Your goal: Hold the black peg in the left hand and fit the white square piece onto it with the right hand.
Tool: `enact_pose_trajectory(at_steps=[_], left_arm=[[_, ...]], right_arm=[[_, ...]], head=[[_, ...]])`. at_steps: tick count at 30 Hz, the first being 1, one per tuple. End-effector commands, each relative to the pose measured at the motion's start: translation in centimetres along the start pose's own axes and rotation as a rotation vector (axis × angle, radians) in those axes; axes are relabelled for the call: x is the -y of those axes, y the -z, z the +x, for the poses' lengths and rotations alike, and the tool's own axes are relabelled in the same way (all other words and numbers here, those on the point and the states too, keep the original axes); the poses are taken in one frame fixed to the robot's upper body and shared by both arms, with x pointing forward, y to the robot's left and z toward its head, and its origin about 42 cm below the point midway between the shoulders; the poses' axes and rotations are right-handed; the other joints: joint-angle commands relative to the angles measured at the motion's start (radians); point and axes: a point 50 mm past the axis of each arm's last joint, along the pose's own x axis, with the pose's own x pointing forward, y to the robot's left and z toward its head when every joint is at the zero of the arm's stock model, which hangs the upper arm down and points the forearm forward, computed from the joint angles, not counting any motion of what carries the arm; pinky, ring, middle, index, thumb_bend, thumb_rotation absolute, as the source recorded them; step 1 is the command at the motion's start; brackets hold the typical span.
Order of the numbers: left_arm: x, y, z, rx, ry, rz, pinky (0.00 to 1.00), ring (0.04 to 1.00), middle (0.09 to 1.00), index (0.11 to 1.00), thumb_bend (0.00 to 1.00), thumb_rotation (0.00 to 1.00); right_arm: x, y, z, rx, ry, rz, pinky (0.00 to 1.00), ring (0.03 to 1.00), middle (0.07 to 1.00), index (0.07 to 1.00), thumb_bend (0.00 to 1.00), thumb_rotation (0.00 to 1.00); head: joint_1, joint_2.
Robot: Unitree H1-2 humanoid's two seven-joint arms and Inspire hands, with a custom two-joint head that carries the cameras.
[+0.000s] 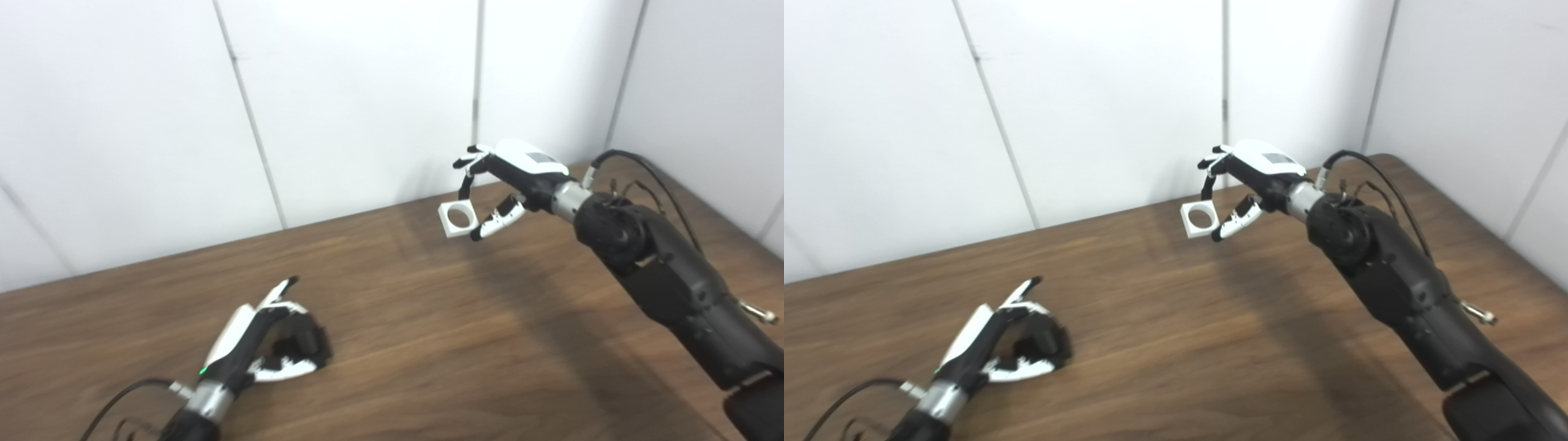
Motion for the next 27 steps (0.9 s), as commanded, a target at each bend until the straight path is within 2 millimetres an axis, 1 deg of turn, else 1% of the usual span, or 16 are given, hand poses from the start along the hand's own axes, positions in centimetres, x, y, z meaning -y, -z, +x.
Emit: enact_pose_trajectory(at_steps=[1, 3, 8, 9, 12, 14, 19, 21, 27], left_arm=[[0.4, 0.2, 0.1, -0.039, 0.042, 0.041, 0.98, 1.0, 1.0, 0.493, 0.52, 0.07], [0.6, 0.1, 0.2, -0.045, 0.041, 0.035, 0.99, 1.0, 1.0, 0.493, 0.52, 0.07], [1.1, -0.3, 0.5, -0.049, 0.038, 0.027, 1.0, 1.0, 1.0, 0.493, 0.52, 0.07], [1.2, -0.3, 0.6, -0.049, 0.038, 0.027, 1.0, 1.0, 1.0, 0.493, 0.52, 0.07], [1.4, -0.5, 0.8, -0.046, 0.035, 0.032, 1.0, 1.0, 1.0, 0.493, 0.52, 0.07], [1.6, -0.6, 0.9, -0.048, 0.034, 0.035, 1.0, 1.0, 1.0, 0.493, 0.52, 0.07], [2.1, -0.8, 1.3, -0.048, 0.034, 0.042, 1.0, 1.0, 1.0, 0.493, 0.52, 0.07], [2.3, -0.9, 1.4, -0.043, 0.031, 0.042, 1.0, 1.0, 1.0, 0.493, 0.52, 0.07], [2.5, -1.1, 1.6, -0.045, 0.035, 0.035, 1.0, 1.0, 1.0, 0.493, 0.52, 0.07]], right_arm=[[2.4, -2.0, 0.4, 0.1, 0.059, -0.02, 0.97, 0.986, 0.868, 0.482, 0.52, 0.14], [2.1, -3.2, 0.5, 0.145, 0.051, -0.01, 0.97, 0.99, 0.868, 0.482, 0.52, 0.14], [1.4, -5.3, 0.5, 0.206, 0.022, 0.016, 0.98, 0.999, 0.872, 0.483, 0.52, 0.14], [1.3, -5.7, 0.5, 0.216, 0.017, 0.018, 0.98, 0.999, 0.873, 0.483, 0.52, 0.14], [1.0, -6.4, 0.6, 0.25, 0.008, 0.016, 0.97, 0.991, 0.87, 0.483, 0.52, 0.14], [0.6, -6.8, 0.8, 0.272, 0.006, 0.03, 0.95, 0.986, 0.867, 0.482, 0.52, 0.14], [-0.5, -7.7, 1.4, 0.311, -0.013, 0.06, 0.92, 0.977, 0.867, 0.481, 0.52, 0.14], [-1.2, -8.3, 1.6, 0.323, -0.028, 0.078, 0.95, 0.978, 0.864, 0.481, 0.52, 0.14], [-2.5, -9.7, 2.3, 0.331, -0.062, 0.091, 0.96, 0.988, 0.87, 0.482, 0.52, 0.14]], head=[[0.019, 0.005], [0.051, 0.009], [0.117, 0.013], [0.121, 0.013], [0.167, 0.017], [0.183, 0.017], [0.21, 0.019], [0.214, 0.019], [0.228, 0.017]])
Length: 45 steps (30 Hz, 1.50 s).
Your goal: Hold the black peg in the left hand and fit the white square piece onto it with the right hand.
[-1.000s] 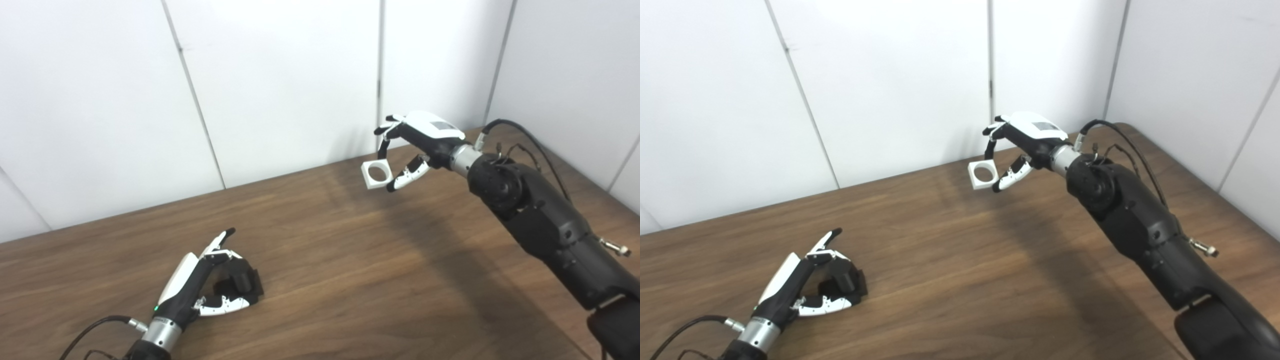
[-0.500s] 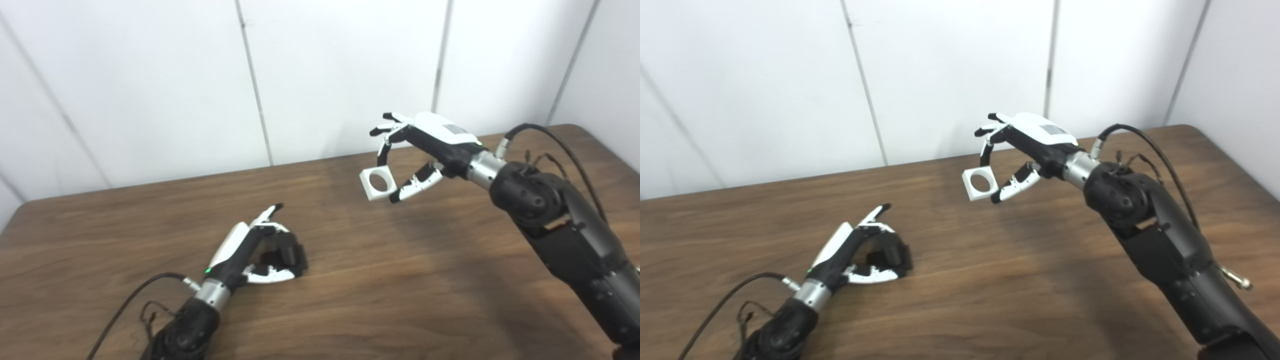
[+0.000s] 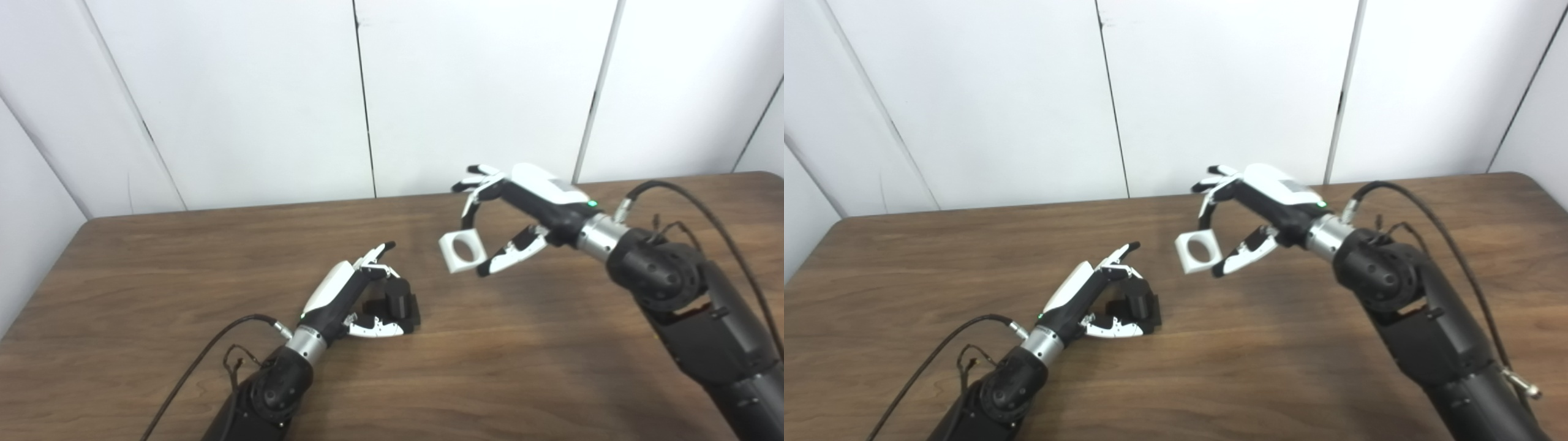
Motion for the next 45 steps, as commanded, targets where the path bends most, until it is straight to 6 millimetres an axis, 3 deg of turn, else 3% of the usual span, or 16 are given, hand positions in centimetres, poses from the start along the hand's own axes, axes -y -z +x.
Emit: enact_pose_trajectory(at_steps=[1, 24, 45], left_arm=[[0.5, 0.4, 0.1, -0.04, 0.049, 0.043, 1.0, 1.0, 1.0, 0.493, 0.52, 0.07], [1.3, -0.1, 0.5, -0.045, 0.048, 0.053, 1.0, 1.0, 1.0, 0.493, 0.52, 0.07], [1.4, -0.5, 0.6, -0.047, 0.043, 0.049, 1.0, 1.0, 1.0, 0.493, 0.52, 0.07]], right_arm=[[1.8, -1.3, 1.1, 0.058, 0.046, -0.033, 0.96, 0.987, 0.869, 0.482, 0.52, 0.14], [-1.8, -2.8, 5.7, 0.061, -0.015, 0.018, 1.0, 1.0, 0.876, 0.481, 0.52, 0.14], [-2.8, -3.6, 6.8, 0.075, -0.037, 0.022, 1.0, 0.995, 0.874, 0.481, 0.52, 0.14]], head=[[0.003, 0.0], [0.042, 0.003], [0.058, 0.013]])
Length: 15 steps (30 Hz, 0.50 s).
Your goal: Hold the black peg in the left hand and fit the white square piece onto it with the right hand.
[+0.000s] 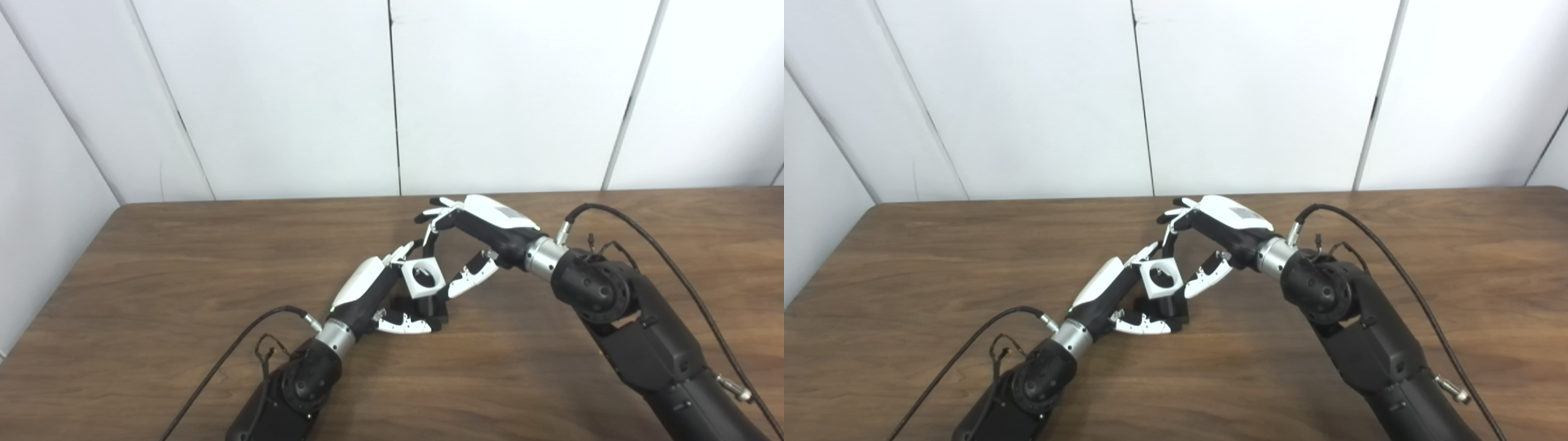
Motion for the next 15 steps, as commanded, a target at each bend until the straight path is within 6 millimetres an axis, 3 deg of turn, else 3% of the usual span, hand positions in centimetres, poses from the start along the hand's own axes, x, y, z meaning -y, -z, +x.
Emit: enact_pose_trajectory(at_steps=[1, 15], left_arm=[[0.52, 0.24, -0.03, -0.037, 0.052, 0.046, 1.0, 1.0, 1.0, 0.493, 0.52, 0.07], [0.22, 0.22, -0.37, -0.047, 0.049, 0.052, 1.0, 1.0, 1.0, 0.493, 0.52, 0.07]], right_arm=[[2.55, -1.7, 0.97, 0.073, 0.061, -0.052, 1.0, 0.995, 0.873, 0.481, 0.52, 0.14], [3.33, -0.94, 0.32, 0.067, 0.024, -0.112, 1.0, 0.985, 0.865, 0.481, 0.52, 0.14]], head=[[0.001, 0.001], [-0.019, 0.012]])
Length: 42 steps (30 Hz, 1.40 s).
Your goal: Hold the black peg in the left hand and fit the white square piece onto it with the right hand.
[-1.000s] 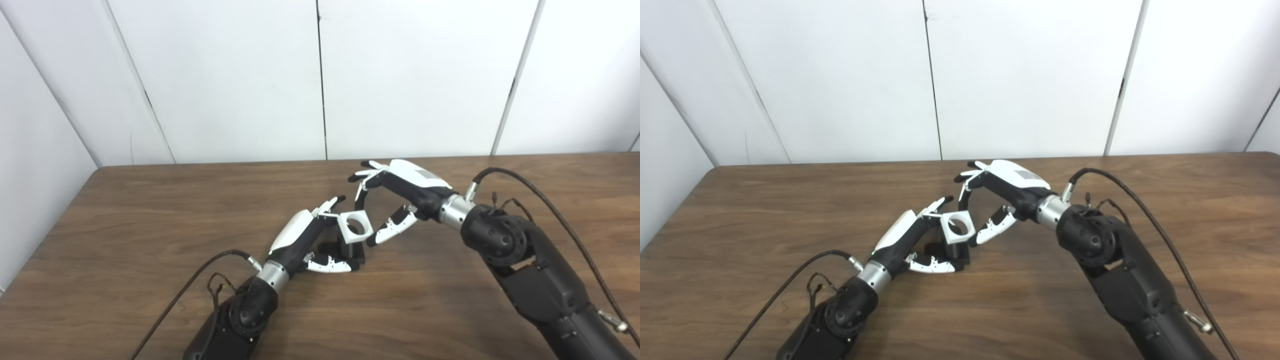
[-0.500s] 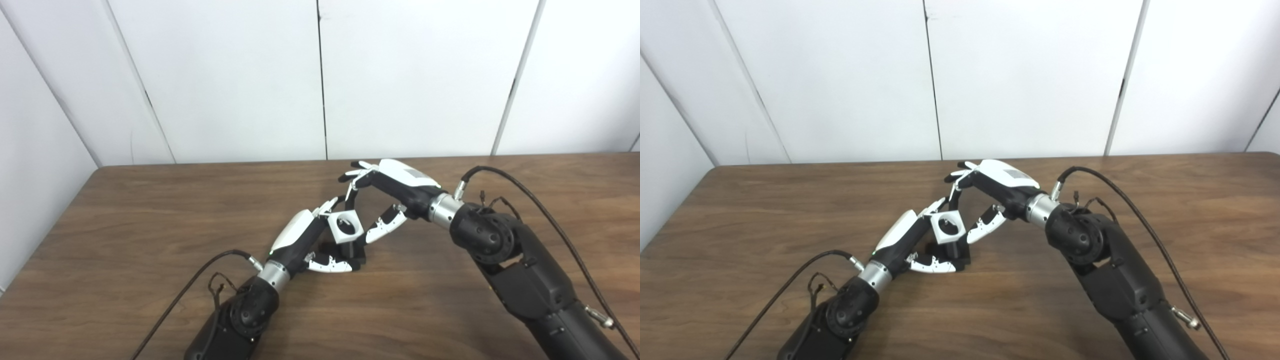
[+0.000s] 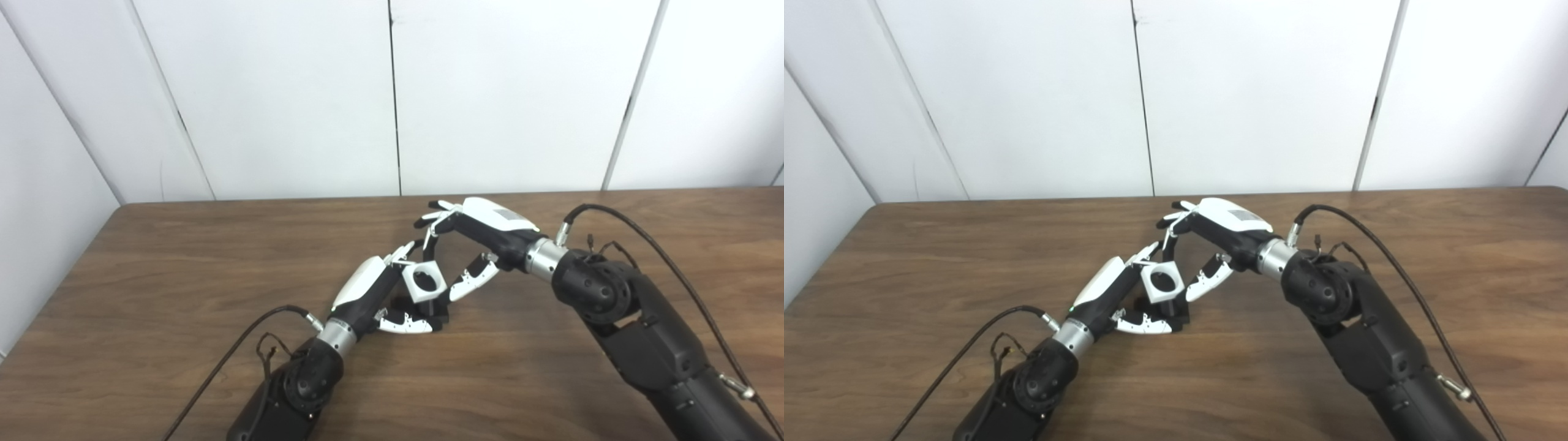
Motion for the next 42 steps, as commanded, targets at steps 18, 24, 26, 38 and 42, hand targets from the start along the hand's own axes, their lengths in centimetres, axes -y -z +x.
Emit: enact_pose_trajectory(at_steps=[18, 24, 26, 38, 42], left_arm=[[0.5, 0.4, -0.3, -0.03, 0.056, 0.035, 1.0, 1.0, 1.0, 0.493, 0.52, 0.07], [0.5, 0.4, -0.3, -0.031, 0.051, 0.034, 1.0, 1.0, 1.0, 0.493, 0.52, 0.07], [0.5, 0.3, -0.3, -0.031, 0.051, 0.035, 1.0, 1.0, 1.0, 0.493, 0.52, 0.07], [0.5, 0.2, -0.1, -0.031, 0.049, 0.039, 1.0, 1.0, 1.0, 0.493, 0.52, 0.07], [0.5, 0.2, -0.1, -0.026, 0.045, 0.03, 1.0, 1.0, 1.0, 0.492, 0.52, 0.07]], right_arm=[[5.4, -1.3, 0.1, 0.064, 0.029, -0.143, 1.0, 0.979, 0.873, 0.481, 0.52, 0.14], [4.7, -0.9, 0.2, 0.059, 0.026, -0.112, 1.0, 0.982, 0.871, 0.481, 0.52, 0.14], [4.5, -0.9, 0.2, 0.059, 0.025, -0.104, 1.0, 0.985, 0.871, 0.481, 0.52, 0.14], [4.1, -1.7, 0.7, 0.073, 0.023, -0.112, 1.0, 0.982, 0.87, 0.481, 0.52, 0.14], [3.7, -1.8, 0.9, 0.068, 0.021, -0.099, 1.0, 0.983, 0.865, 0.481, 0.52, 0.14]], head=[[0.003, 0.012], [0.009, 0.012], [0.009, 0.012], [0.011, 0.016], [0.014, 0.017]])
